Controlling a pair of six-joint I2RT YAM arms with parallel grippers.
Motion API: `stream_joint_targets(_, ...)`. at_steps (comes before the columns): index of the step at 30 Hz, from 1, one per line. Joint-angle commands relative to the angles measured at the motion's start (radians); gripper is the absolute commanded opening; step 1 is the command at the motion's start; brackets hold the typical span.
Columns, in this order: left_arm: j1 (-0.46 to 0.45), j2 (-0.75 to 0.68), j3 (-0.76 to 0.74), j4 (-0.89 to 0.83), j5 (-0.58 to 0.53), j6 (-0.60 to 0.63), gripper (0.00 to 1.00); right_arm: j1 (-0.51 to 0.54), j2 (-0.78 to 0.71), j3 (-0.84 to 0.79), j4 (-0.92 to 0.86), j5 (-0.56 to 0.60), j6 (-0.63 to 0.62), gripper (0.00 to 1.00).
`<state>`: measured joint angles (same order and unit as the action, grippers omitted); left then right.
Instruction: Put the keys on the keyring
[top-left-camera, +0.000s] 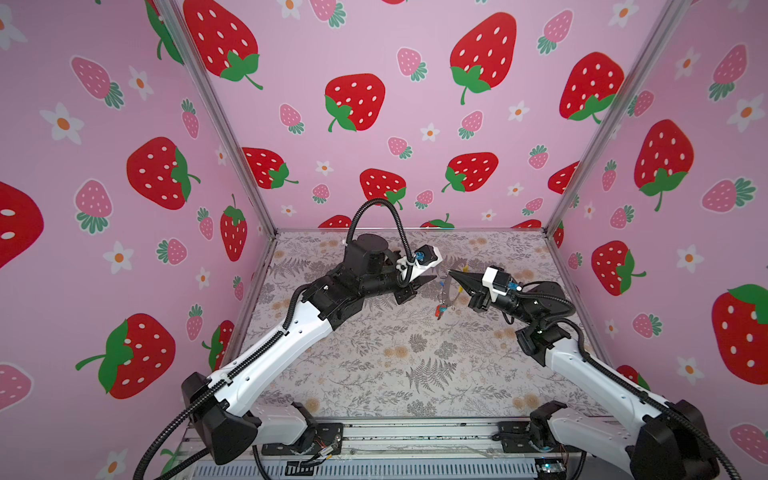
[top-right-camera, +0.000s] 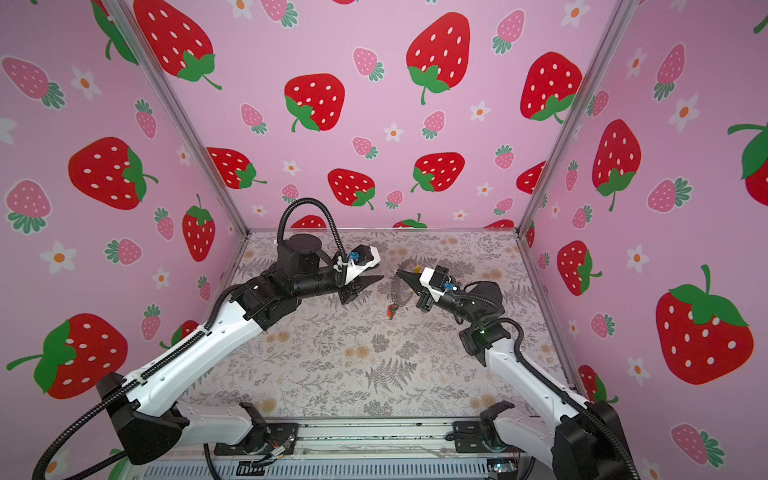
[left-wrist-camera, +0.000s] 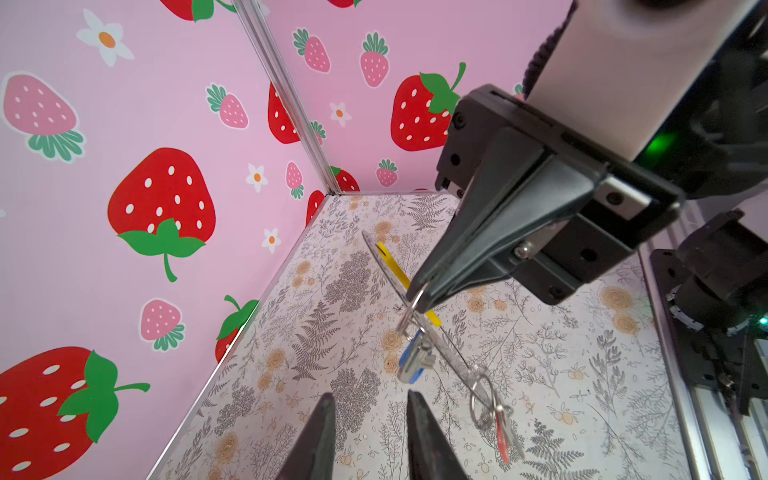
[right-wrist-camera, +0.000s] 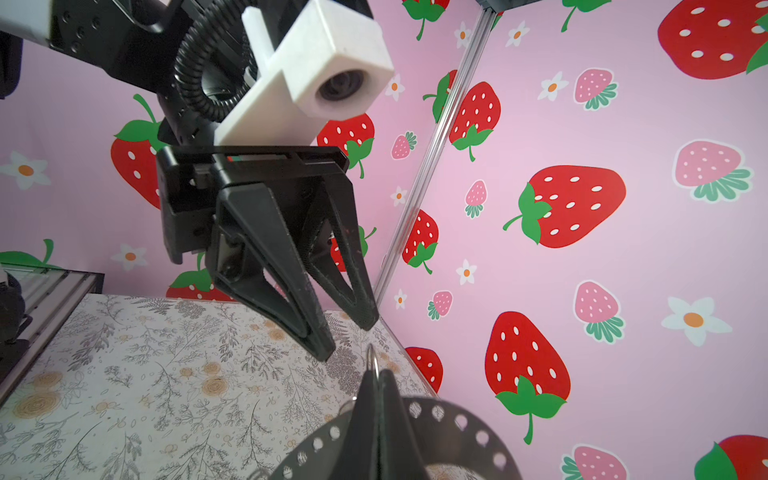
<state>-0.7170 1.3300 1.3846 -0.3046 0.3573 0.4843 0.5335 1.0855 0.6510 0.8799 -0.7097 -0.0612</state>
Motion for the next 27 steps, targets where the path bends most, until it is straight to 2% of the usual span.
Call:
stream_joint_targets(1,0.004,0.020,0.037,0.046,0.076,-0.013,0.32,-0.004,-0.004,0.004,0.067,-0.021,0.031,0.00)
stream_joint_targets(15,0.008,0.049,0.048,0.097,0.170,-0.057,0.31,-0.004,-0.003,0.007,0.054,-0.043,0.025,0.00)
stream_joint_targets(27,0.010,0.073,0.077,0.071,0.192,-0.043,0.11,-0.004,0.005,0.016,0.064,-0.065,0.032,0.00)
